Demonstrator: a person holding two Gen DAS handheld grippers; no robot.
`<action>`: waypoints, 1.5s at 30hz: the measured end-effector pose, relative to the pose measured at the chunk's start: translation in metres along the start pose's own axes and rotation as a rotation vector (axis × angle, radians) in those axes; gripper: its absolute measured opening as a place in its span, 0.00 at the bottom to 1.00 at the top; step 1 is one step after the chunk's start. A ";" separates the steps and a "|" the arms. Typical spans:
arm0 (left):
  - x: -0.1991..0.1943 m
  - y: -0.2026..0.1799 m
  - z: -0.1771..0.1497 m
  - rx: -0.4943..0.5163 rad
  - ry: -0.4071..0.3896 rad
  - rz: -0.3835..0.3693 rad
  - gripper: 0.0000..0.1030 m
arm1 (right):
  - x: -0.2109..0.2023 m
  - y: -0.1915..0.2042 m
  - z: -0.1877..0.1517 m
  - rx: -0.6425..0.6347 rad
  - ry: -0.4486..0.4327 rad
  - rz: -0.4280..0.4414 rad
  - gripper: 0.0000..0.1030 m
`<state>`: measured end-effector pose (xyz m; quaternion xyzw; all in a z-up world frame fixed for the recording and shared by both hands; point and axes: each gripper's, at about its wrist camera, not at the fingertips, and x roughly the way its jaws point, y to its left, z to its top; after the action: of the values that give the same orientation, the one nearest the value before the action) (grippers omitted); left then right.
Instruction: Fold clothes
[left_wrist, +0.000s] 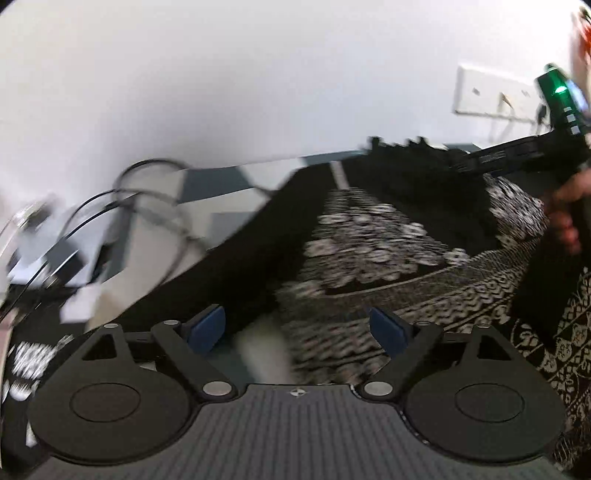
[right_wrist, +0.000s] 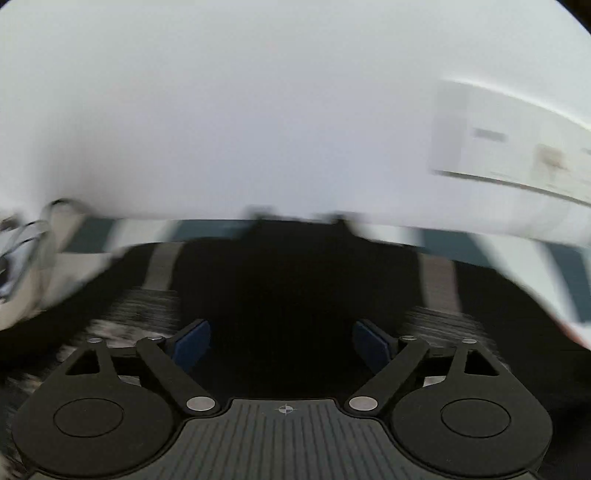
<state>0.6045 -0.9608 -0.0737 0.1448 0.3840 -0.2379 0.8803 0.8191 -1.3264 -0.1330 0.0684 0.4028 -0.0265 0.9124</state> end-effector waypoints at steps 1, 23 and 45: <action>0.007 -0.007 0.002 0.007 0.000 -0.013 0.85 | -0.006 -0.019 -0.005 0.008 0.005 -0.048 0.85; 0.060 -0.031 0.011 -0.173 0.268 0.112 1.00 | 0.023 -0.108 -0.014 0.038 0.051 -0.125 0.99; -0.142 0.008 -0.145 -0.289 0.218 -0.113 1.00 | -0.291 -0.092 -0.211 0.255 -0.041 -0.149 0.99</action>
<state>0.4364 -0.8468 -0.0636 0.0199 0.5146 -0.2121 0.8305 0.4596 -1.3885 -0.0682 0.1532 0.3812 -0.1465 0.8998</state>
